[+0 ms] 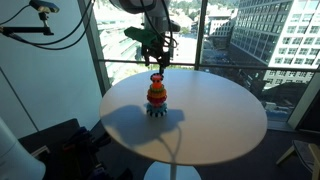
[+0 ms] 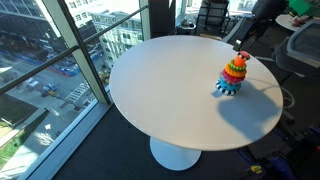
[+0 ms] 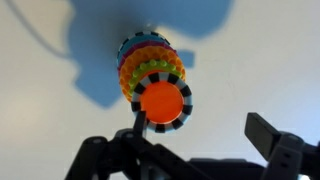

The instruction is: Put the black and white circular object on the orange object

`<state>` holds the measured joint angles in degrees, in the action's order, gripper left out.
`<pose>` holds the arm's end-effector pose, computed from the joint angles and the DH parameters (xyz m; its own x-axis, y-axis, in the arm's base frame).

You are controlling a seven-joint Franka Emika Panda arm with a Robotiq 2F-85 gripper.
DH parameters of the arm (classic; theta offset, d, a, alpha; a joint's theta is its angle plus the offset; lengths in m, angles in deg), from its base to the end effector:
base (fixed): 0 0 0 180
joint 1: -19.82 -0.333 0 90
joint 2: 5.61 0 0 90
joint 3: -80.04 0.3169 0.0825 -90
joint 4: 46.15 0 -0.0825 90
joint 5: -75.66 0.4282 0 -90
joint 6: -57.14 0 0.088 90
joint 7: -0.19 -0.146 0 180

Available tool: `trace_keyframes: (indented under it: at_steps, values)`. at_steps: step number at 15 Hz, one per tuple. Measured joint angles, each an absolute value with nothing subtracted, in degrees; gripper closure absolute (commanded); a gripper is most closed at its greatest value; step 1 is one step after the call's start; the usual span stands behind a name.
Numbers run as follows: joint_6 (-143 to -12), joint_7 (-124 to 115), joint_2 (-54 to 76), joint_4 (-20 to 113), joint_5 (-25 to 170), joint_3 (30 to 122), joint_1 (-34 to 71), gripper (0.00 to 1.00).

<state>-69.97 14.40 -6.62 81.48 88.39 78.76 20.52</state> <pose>0.5601 -0.0054 0.3181 0.9963 0.0762 0.0402 0.0820 -0.9816 -0.1727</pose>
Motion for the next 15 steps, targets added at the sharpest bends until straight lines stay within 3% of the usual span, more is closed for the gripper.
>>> trace_keyframes:
  at_steps: [15]
  values:
    - [-74.1, 19.2, -4.2, 81.5, 92.2, 80.0, 20.3, 0.0]
